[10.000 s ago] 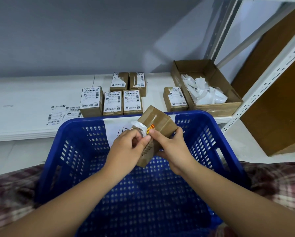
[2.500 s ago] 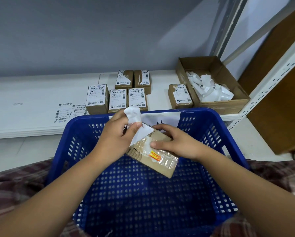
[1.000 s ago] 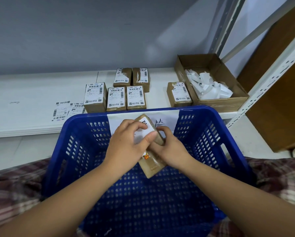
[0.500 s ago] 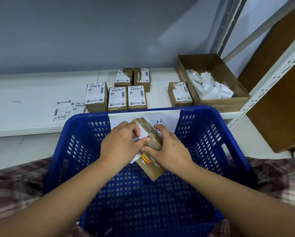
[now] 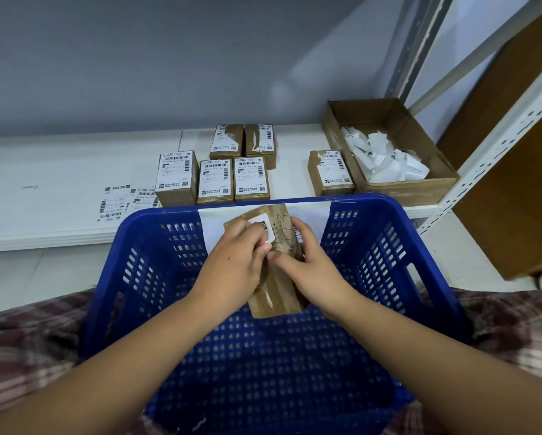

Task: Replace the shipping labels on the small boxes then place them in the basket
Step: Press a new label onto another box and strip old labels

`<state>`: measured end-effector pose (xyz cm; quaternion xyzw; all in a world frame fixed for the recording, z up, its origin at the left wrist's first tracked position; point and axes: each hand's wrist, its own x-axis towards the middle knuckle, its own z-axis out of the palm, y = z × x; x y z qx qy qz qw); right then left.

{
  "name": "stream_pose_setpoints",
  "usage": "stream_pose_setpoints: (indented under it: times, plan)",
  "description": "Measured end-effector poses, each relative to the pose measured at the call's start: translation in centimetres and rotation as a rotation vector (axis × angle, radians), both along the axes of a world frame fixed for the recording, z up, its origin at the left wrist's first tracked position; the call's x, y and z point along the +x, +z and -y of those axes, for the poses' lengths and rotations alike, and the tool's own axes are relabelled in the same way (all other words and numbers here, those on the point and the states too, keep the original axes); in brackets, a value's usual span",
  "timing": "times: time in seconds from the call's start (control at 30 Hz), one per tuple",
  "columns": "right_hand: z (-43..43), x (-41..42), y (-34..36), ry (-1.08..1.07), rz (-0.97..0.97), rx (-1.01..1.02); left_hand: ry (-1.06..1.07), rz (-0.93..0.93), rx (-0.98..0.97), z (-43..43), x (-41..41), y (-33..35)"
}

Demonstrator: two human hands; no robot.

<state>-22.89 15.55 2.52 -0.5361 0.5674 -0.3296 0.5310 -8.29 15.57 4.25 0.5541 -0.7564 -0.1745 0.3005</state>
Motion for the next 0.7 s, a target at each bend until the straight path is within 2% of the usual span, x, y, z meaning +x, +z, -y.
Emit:
stream_pose_setpoints:
  times: [0.17, 0.3, 0.47, 0.63, 0.7]
  plan:
    - [0.0, 0.1, -0.3, -0.039, 0.022, -0.063, 0.014, -0.141, 0.041, 0.1, 0.2, 0.7]
    - [0.2, -0.1, -0.5, -0.067, 0.028, -0.031, 0.072, -0.252, 0.180, 0.2, 0.2, 1.4]
    - [0.3, -0.1, -0.4, -0.074, 0.019, -0.012, 0.103, -0.313, 0.261, 0.5, 0.5, 1.4]
    - [0.2, 0.0, -0.1, -0.097, 0.012, 0.001, 0.144, -0.359, 0.264, 0.8, 0.6, 1.1]
    - [0.0, 0.1, 0.0, -0.116, -0.007, -0.011, 0.176, -0.432, 0.250, 0.7, 0.4, 1.2]
